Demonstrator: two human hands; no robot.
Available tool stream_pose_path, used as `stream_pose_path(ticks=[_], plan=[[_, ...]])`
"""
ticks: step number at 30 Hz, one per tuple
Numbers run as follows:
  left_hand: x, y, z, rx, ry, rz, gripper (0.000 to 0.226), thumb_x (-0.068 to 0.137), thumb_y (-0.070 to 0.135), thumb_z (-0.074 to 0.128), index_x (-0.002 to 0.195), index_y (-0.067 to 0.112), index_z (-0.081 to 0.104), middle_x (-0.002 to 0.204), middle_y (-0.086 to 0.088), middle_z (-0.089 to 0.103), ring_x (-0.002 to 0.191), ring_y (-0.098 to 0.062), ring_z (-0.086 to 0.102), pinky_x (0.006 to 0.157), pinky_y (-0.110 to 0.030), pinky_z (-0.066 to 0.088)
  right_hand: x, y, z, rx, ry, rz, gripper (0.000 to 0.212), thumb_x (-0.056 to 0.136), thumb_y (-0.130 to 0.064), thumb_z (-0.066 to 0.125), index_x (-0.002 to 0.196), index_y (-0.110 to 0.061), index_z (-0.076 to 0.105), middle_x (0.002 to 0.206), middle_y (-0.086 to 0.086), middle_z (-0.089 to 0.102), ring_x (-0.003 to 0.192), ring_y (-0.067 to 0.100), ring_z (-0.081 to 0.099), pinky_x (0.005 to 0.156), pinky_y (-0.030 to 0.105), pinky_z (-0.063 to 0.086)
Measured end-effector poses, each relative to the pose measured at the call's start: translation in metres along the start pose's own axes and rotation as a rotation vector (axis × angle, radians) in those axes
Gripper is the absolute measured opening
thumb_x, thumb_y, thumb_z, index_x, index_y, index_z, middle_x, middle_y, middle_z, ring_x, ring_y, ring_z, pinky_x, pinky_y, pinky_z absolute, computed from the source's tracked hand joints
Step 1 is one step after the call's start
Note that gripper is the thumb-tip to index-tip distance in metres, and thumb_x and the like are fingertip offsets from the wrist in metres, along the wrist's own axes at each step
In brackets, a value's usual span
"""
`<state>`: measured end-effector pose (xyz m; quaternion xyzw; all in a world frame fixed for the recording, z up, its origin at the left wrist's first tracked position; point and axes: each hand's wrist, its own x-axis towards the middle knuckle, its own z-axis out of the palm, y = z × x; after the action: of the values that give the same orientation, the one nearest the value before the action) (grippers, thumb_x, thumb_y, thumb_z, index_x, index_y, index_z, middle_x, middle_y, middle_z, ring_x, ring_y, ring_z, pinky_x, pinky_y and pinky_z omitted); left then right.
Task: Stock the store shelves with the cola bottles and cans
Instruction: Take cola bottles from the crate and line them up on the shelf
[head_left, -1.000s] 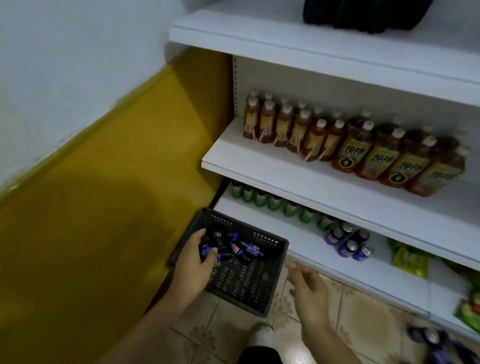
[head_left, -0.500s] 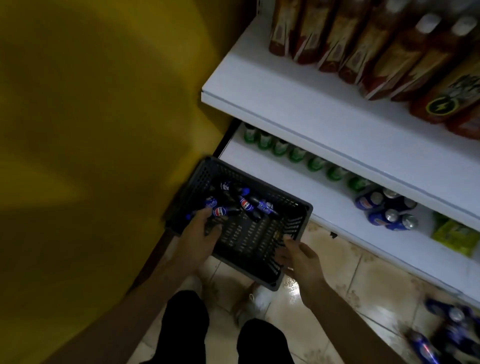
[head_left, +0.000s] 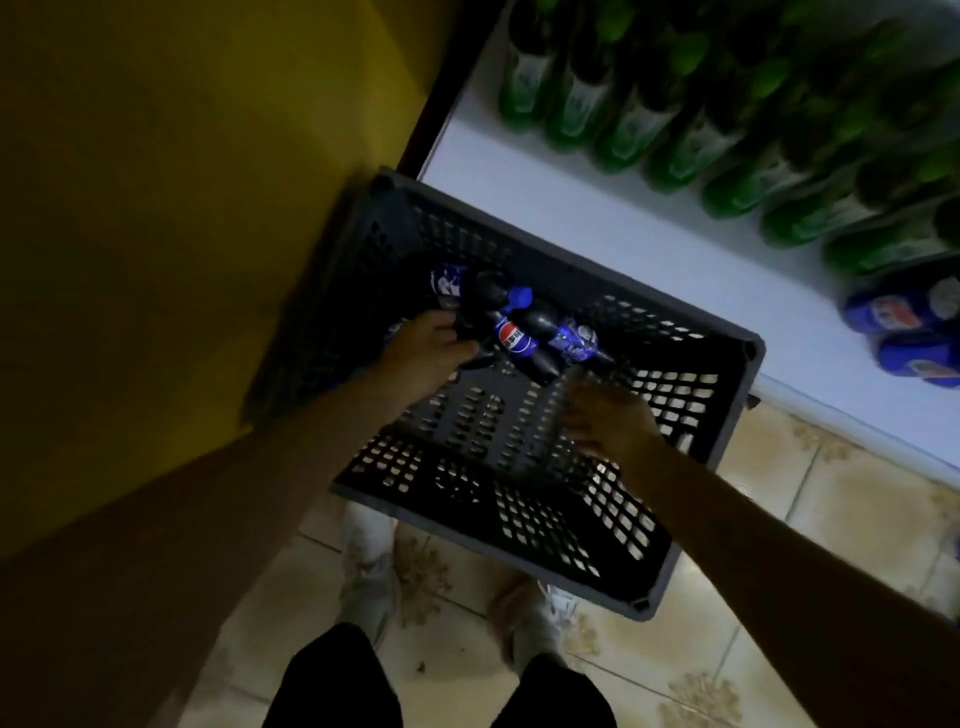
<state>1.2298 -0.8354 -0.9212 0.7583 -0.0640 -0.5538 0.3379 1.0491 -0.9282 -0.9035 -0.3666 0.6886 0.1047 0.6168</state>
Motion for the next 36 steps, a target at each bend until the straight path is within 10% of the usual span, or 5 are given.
stream_pose_path(ticks=[8, 20, 26, 30, 36], plan=[[0.113, -0.046, 0.009, 0.233, -0.051, 0.166, 0.057, 0.087, 0.014, 0.066, 0.138, 0.012, 0.042, 0.134, -0.009, 0.052, 0.118, -0.02, 0.052, 0.091, -0.025, 0.041, 0.15, -0.05, 0.092, 0.215, 0.076, -0.16, 0.045, 0.088, -0.042, 0.065, 0.114, -0.006, 0.06, 0.085, 0.013, 0.063, 0.057, 0.021, 0.06, 0.049, 0.024, 0.047], [0.065, -0.055, -0.014, 0.485, 0.106, 0.374, 0.087, 0.076, 0.015, 0.077, 0.147, 0.015, 0.027, 0.149, -0.006, 0.035, 0.137, -0.024, 0.034, 0.112, -0.035, 0.031, 0.093, -0.08, 0.082, 0.019, 0.223, -0.176, 0.036, 0.084, -0.032, 0.071, 0.066, -0.005, 0.056, 0.049, 0.008, 0.058, 0.041, 0.021, 0.053, 0.047, 0.031, 0.048], [-0.021, 0.004, -0.018, 1.0, 0.318, 0.581, 0.091, 0.066, 0.046, 0.08, 0.142, 0.024, 0.035, 0.141, -0.003, 0.047, 0.13, -0.025, 0.042, 0.105, -0.041, 0.032, -0.036, -0.107, -0.002, -0.082, -0.25, -0.137, 0.014, 0.09, -0.024, 0.057, 0.078, -0.018, 0.06, 0.053, 0.005, 0.05, 0.029, 0.007, 0.028, 0.033, 0.013, 0.028], [-0.093, 0.038, -0.02, 0.85, 0.207, 0.638, 0.069, 0.061, 0.044, 0.079, 0.121, 0.028, 0.05, 0.098, 0.007, 0.064, 0.09, -0.016, 0.062, 0.074, -0.03, 0.044, -0.111, -0.11, -0.045, -0.182, -0.253, -0.134, 0.032, 0.087, -0.05, 0.059, 0.083, -0.019, 0.061, 0.056, 0.002, 0.055, 0.038, 0.01, 0.04, 0.041, 0.017, 0.036], [-0.217, 0.097, -0.026, 0.101, -0.241, 0.293, 0.047, 0.07, 0.013, 0.083, 0.105, 0.029, 0.057, 0.086, 0.013, 0.07, 0.081, -0.004, 0.067, 0.072, -0.019, 0.052, -0.239, -0.097, -0.062, 0.055, -0.205, -0.393, 0.058, 0.072, -0.069, 0.056, 0.093, -0.018, 0.073, 0.078, -0.001, 0.069, 0.071, 0.014, 0.065, 0.063, 0.024, 0.049]])
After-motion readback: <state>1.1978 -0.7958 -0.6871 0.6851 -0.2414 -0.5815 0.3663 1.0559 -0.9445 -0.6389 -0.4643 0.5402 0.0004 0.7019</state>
